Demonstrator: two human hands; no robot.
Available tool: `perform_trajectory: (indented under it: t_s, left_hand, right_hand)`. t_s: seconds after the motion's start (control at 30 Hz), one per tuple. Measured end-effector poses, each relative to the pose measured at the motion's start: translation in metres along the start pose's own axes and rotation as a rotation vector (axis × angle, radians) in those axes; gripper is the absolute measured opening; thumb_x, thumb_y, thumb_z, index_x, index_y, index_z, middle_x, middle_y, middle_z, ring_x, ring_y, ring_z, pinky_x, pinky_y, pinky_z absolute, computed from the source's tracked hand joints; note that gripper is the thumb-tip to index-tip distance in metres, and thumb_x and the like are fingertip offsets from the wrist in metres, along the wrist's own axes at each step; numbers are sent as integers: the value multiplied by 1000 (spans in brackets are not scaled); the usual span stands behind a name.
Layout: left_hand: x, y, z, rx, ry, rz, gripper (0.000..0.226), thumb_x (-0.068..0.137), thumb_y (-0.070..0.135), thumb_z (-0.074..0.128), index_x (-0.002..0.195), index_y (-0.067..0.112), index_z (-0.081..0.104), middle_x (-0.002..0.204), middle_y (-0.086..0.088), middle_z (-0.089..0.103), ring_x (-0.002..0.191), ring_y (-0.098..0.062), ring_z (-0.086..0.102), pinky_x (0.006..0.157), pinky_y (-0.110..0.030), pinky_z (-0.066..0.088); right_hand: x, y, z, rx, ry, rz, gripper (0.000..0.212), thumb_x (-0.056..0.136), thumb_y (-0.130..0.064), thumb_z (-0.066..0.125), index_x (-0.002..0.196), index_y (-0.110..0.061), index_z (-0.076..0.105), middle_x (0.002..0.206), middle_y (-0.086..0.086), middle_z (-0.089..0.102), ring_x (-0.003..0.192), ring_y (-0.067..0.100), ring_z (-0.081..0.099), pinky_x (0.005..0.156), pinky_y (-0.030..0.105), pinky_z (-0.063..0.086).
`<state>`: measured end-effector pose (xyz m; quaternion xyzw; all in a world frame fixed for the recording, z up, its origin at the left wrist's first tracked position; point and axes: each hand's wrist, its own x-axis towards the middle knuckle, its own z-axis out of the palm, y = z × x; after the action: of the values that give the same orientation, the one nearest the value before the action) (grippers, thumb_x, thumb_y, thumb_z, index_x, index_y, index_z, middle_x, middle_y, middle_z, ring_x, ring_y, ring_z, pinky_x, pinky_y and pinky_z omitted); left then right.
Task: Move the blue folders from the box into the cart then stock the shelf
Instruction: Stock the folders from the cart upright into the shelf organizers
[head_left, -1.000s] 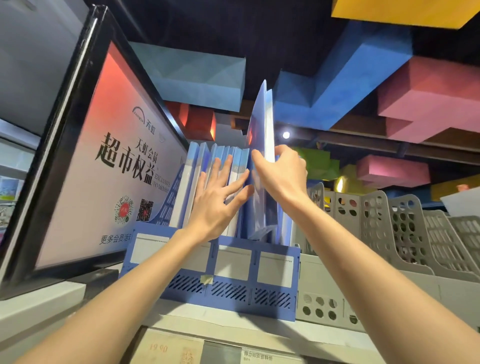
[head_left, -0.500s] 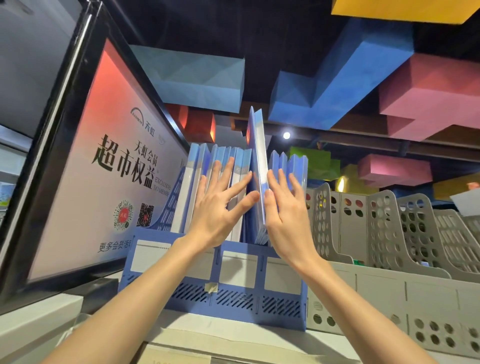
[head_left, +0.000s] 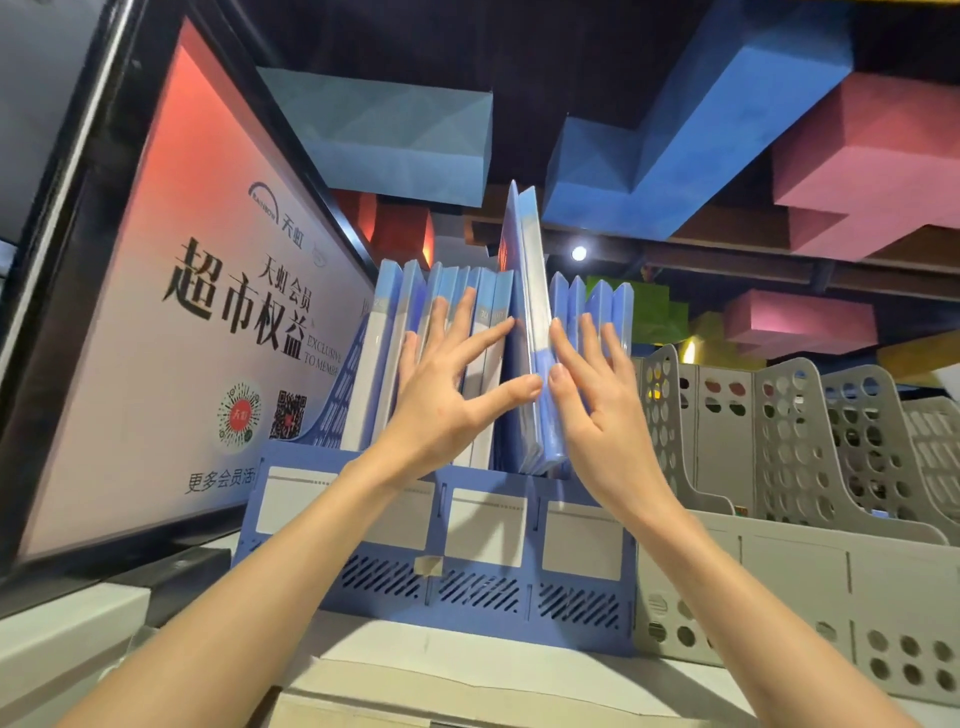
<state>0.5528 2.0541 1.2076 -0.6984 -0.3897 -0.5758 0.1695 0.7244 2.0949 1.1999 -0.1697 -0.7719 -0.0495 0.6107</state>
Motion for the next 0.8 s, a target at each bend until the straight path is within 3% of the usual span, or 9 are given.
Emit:
perform_trajectory:
  t_s: [0.1, 0.23, 0.47, 0.67, 0.8]
  left_hand:
    - [-2, -8, -4, 68, -4, 58, 76, 77, 63, 63, 148, 45, 42, 167, 19, 3, 151, 2, -15, 123, -44, -13]
    - [-4, -13, -7, 102, 0, 90, 74, 81, 43, 68, 150, 43, 40, 168, 17, 4, 152, 1, -13, 125, -49, -8]
    - [-5, -14, -5, 113, 10, 109, 86, 77, 39, 74, 153, 42, 33, 168, 15, 6, 152, -1, -12, 125, -52, -7]
    - [-7, -19, -5, 149, 30, 130, 91, 77, 41, 76, 156, 39, 29, 168, 17, 6, 153, -2, -11, 126, -52, -4]
    - [-6, -20, -3, 141, 83, 138, 83, 81, 43, 72, 154, 41, 32, 167, 18, 10, 153, -1, -8, 126, -50, -3]
  right_hand:
    - [1, 4, -2, 3, -6, -3, 47, 108, -28, 38, 154, -27, 31, 164, -12, 15, 151, -1, -3, 121, 23, 3]
    - [0, 5, -3, -35, 0, -13, 48, 108, -27, 38, 154, -24, 30, 164, -11, 16, 152, 1, -1, 119, 18, 1]
    - [-1, 4, -1, -40, 24, -7, 49, 107, -25, 42, 155, -21, 31, 164, -9, 18, 152, 4, 1, 118, 15, 2]
    - [-1, 3, 1, -33, 47, -8, 51, 105, -26, 47, 154, -19, 34, 164, -8, 21, 152, 3, 2, 112, 3, -1]
    - [-2, 5, 3, -86, 33, -34, 52, 104, -32, 47, 154, -23, 33, 165, -8, 17, 152, 4, -2, 120, 19, 8]
